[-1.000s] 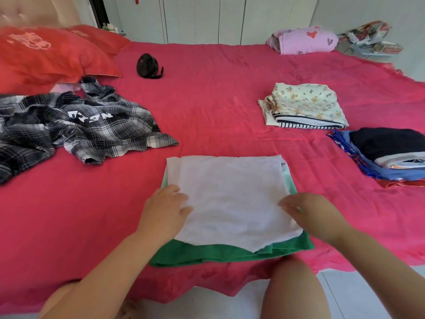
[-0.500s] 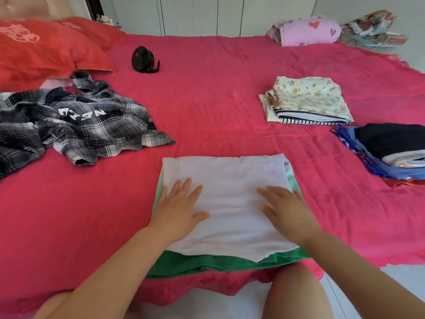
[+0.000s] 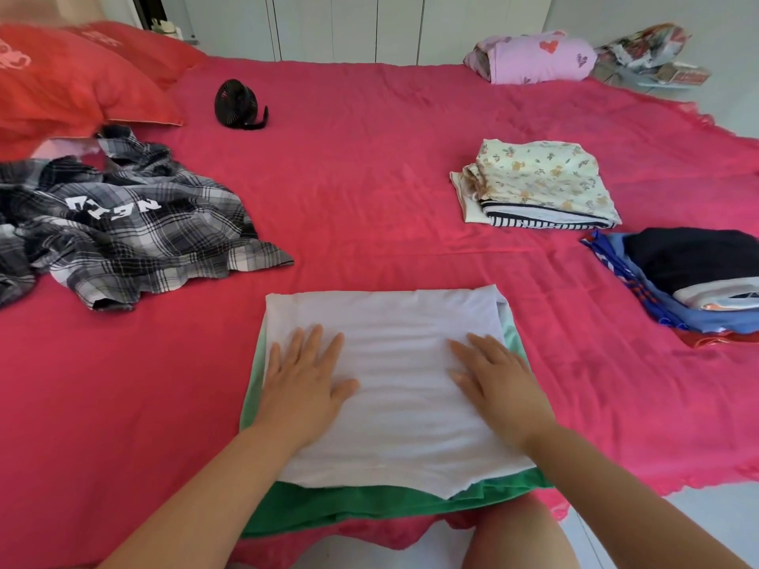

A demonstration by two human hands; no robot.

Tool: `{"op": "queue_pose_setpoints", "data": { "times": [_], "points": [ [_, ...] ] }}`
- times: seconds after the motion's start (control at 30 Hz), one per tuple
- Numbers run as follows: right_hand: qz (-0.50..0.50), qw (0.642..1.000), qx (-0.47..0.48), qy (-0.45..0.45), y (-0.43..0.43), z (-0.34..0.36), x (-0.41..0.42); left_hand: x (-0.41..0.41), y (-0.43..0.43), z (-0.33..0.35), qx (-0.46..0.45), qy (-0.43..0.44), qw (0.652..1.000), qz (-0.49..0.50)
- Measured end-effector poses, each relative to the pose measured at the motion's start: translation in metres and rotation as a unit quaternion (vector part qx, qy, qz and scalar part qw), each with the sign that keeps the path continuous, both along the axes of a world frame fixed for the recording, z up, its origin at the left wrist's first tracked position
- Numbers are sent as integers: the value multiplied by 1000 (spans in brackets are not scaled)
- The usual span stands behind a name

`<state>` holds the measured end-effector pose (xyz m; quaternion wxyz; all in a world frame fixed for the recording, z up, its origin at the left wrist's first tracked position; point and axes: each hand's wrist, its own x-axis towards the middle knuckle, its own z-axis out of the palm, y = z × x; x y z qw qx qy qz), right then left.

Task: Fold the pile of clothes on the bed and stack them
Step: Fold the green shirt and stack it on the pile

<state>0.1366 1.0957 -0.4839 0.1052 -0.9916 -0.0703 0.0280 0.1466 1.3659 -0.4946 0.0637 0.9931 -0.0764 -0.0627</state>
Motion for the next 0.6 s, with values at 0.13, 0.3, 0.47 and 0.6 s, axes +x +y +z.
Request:
{"op": "queue_pose_setpoints", "data": {
  "times": [0.13, 0.3, 0.47, 0.6],
  "points": [
    [-61, 994, 86, -22, -23, 12, 6, -24, -51, 9, -60, -24, 995, -78],
    [-105, 986, 130, 16, -49, 27, 32, -50, -140, 10, -114, -11, 977, -178],
    [-89, 989, 113, 41, -63, 35, 59, -64, -208, 4, -123, 43, 975, -183],
    [-79, 986, 130, 62, -63, 36, 72, -66, -231, -5, -60, 27, 988, -142]
  ]
}}
